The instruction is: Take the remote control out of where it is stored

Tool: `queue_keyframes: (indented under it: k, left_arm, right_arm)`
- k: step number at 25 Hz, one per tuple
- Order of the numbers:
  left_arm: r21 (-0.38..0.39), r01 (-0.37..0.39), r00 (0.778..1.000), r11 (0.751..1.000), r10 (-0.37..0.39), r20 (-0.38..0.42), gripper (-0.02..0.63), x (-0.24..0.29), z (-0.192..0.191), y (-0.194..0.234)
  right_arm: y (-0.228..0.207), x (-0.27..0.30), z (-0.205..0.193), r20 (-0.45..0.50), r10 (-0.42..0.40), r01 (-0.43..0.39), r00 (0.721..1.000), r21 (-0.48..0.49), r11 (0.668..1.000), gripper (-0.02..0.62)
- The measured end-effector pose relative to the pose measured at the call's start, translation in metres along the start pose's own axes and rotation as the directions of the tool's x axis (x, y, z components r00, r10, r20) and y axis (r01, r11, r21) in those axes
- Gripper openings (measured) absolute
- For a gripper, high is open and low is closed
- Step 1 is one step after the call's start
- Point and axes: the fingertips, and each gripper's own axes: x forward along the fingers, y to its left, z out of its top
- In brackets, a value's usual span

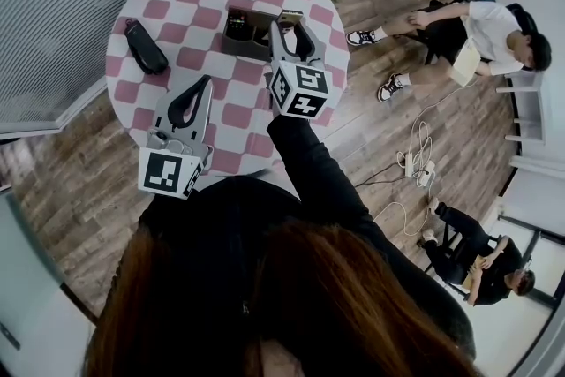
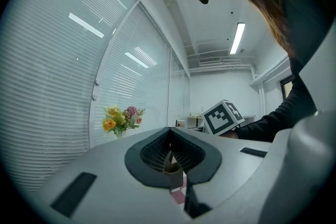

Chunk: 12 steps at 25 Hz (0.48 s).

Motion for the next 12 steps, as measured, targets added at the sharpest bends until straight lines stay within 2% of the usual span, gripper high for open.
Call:
queue_keyframes:
  k: [12]
  left_arm:
    - [0.000,-0.006,1.000,1.000,0.006,0.005,0.009,-0.003,0.001,-0.002]
  right_arm:
    - [0.016,-0.040,0.007,0.018,0.075,-0.074,0.997,-0.014,0.997,0.187]
